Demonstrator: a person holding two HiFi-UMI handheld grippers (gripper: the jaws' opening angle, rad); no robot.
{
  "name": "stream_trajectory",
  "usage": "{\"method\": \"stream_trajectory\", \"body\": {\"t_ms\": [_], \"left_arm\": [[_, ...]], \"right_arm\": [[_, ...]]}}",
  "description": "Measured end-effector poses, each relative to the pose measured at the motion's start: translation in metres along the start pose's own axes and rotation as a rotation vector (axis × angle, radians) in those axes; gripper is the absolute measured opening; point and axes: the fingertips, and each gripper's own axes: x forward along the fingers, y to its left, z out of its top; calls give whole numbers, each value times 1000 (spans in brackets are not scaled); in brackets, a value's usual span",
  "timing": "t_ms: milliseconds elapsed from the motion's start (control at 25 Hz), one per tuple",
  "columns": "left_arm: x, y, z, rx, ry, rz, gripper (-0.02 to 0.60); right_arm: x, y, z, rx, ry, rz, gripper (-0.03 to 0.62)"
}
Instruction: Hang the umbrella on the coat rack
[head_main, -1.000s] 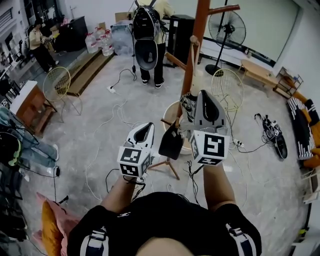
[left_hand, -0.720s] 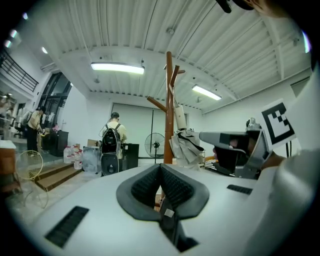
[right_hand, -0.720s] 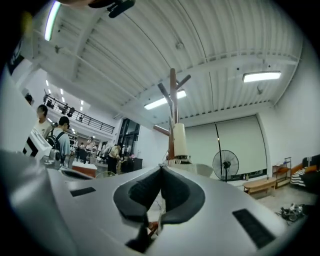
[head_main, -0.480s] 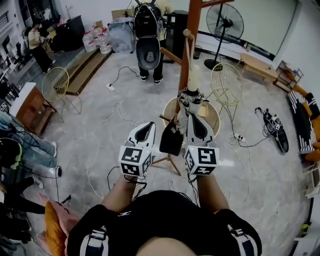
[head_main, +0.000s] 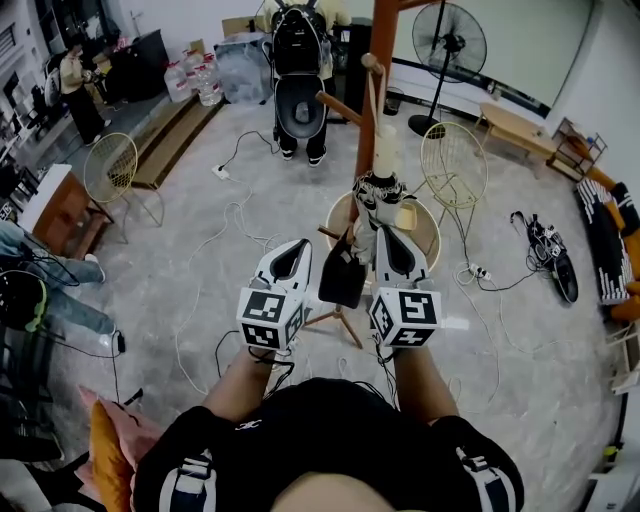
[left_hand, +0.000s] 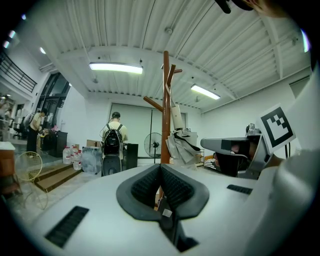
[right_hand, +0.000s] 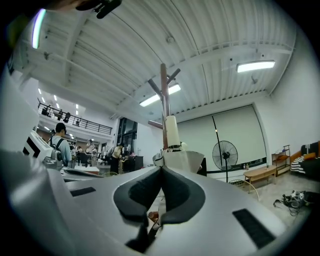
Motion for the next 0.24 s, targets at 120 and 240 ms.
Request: {"method": "stream_trajectory", "body": {"t_ms": [120, 240], "left_arm": [[0, -1, 0, 2, -1, -1, 17], [0, 0, -1, 4, -4, -1, 17]], "right_arm": [[0, 1, -1, -9, 4, 9, 14], [0, 2, -2, -12, 0, 13, 14]]}}
